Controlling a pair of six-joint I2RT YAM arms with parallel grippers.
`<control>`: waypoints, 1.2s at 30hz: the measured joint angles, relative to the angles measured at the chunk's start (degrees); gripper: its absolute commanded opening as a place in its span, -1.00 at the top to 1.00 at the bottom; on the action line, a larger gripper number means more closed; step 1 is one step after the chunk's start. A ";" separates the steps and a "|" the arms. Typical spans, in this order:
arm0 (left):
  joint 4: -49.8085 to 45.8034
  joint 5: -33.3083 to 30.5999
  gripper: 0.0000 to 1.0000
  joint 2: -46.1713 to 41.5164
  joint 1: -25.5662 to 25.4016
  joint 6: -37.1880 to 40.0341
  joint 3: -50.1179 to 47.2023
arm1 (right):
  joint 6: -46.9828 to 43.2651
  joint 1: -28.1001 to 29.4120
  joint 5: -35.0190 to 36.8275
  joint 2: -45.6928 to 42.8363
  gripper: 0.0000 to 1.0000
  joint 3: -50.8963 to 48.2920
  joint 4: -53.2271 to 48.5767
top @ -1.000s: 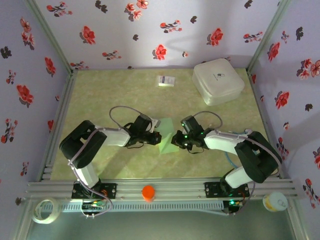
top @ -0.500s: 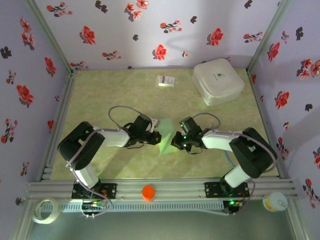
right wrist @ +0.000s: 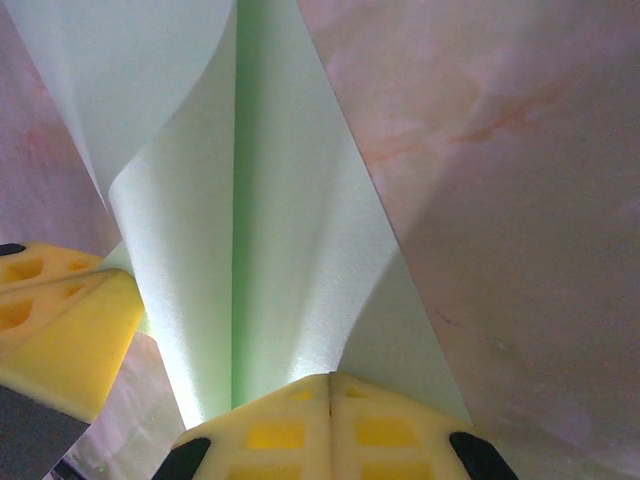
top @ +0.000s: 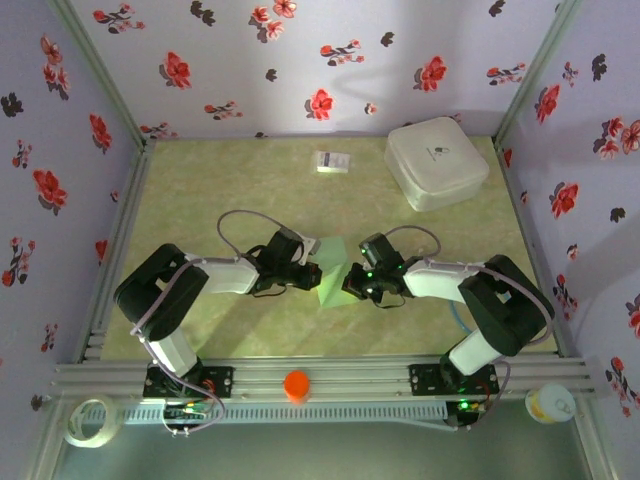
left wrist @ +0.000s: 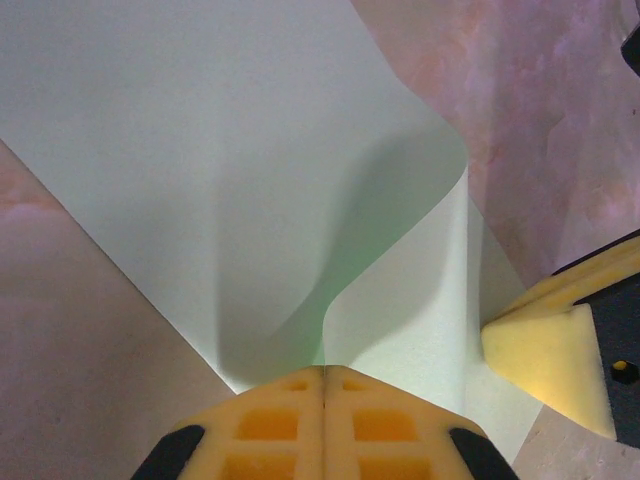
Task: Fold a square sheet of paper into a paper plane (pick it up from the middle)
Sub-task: Fold the triangle a second time at the center of the table.
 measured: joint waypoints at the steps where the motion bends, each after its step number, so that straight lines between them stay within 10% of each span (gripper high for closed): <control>1: 0.00 -0.04 0.91 0.07 0.00 0.00 0.00 | -0.09 0.00 0.00 0.00 0.91 0.00 0.00; 36: -0.39 -0.02 0.91 1.92 0.00 1.51 1.36 | -0.11 0.00 -0.02 0.04 0.84 0.02 0.00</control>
